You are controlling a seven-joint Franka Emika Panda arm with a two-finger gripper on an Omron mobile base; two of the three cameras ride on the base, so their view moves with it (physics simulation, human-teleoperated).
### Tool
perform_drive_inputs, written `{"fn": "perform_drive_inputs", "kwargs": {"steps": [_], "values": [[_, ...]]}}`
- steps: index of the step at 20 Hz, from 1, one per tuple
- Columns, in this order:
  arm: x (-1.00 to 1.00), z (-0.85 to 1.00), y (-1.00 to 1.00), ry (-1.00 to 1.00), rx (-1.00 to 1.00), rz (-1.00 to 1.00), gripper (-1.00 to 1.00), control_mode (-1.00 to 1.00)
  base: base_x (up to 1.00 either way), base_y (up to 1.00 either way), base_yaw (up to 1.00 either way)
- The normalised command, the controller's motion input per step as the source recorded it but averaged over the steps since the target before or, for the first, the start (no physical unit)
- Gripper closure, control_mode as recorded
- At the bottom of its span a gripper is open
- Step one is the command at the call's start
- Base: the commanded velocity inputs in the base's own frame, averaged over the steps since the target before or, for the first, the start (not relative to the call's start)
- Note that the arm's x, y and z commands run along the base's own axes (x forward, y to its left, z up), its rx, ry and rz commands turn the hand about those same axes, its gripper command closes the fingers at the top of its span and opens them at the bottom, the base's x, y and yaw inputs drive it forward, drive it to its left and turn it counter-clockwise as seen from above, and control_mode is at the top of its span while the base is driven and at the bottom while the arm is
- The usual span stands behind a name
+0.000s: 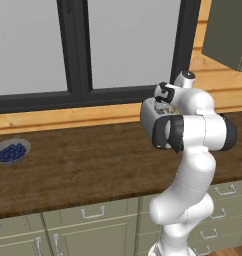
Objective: Start the toaster. Once the lever pops up, take the bread to the plate on the dining counter.
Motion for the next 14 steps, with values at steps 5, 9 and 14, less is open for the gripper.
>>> {"fn": "perform_drive_inputs", "kwargs": {"steps": [5, 9, 14], "values": [[0.18, -0.02, 0.00, 0.01, 0.03, 0.00, -1.00, -1.00, 0.00, 0.00, 0.00], [0.20, 0.00, 0.00, 0.00, 0.03, 0.00, -1.00, -1.00, 0.00, 0.00, 0.00], [0.21, -0.02, 0.00, 0.00, 0.00, 0.00, -1.00, -1.00, 0.00, 0.00, 0.00]]}}
